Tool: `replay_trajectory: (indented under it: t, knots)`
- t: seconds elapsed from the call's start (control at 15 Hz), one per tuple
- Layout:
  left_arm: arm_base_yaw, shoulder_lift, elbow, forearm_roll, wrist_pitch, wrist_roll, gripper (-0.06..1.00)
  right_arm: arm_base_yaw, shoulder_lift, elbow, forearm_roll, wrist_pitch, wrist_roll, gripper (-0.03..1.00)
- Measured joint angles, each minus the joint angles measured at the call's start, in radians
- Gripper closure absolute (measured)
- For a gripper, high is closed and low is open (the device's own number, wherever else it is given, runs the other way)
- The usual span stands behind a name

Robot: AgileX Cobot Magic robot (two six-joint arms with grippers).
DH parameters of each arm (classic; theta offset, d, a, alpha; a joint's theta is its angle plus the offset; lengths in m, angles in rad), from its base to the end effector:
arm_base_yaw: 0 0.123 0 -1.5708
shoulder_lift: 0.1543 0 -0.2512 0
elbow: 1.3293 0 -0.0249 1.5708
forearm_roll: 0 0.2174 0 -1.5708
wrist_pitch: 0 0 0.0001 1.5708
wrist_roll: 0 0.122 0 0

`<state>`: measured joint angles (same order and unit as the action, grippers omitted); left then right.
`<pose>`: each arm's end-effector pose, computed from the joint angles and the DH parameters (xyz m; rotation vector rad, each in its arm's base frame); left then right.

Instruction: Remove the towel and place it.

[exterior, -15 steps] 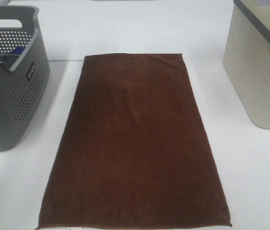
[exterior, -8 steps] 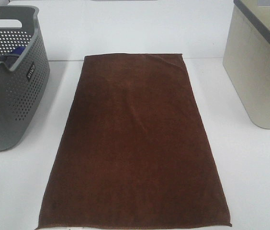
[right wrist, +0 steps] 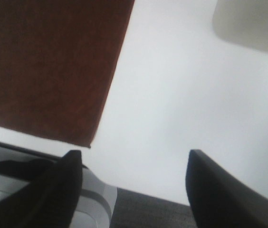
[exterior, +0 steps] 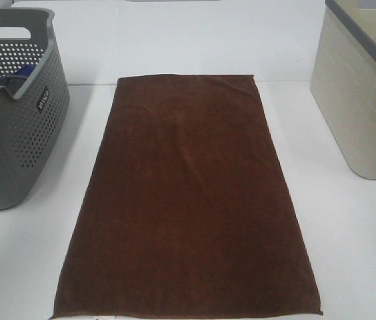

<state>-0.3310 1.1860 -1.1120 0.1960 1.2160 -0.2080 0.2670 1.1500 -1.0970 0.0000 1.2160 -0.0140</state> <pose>0.1996 -0.0450 0.2836 0.2144 2.7252 0.1242 0.1895 0.0518 0.2847 -0.3858 2.7277 0.0685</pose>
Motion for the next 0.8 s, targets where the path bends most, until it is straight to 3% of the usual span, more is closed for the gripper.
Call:
replay_trajectory:
  t: [0.07, 0.47, 0.8]
  knots:
    - [0.0, -0.102, 0.13, -0.004, 0.0, -0.001, 0.39, 0.0, -0.075, 0.12, 0.013, 0.0, 0.0, 0.36]
    - [0.0, -0.515, 0.452, -0.04, -0.018, 0.021, 0.39, 0.001, -0.362, 0.494, 0.021, -0.007, 0.0, 0.36]
    - [0.0, -0.835, 0.552, -0.119, -0.048, 0.15, 0.39, 0.001, -0.653, 0.551, 0.021, -0.069, -0.002, 0.36]
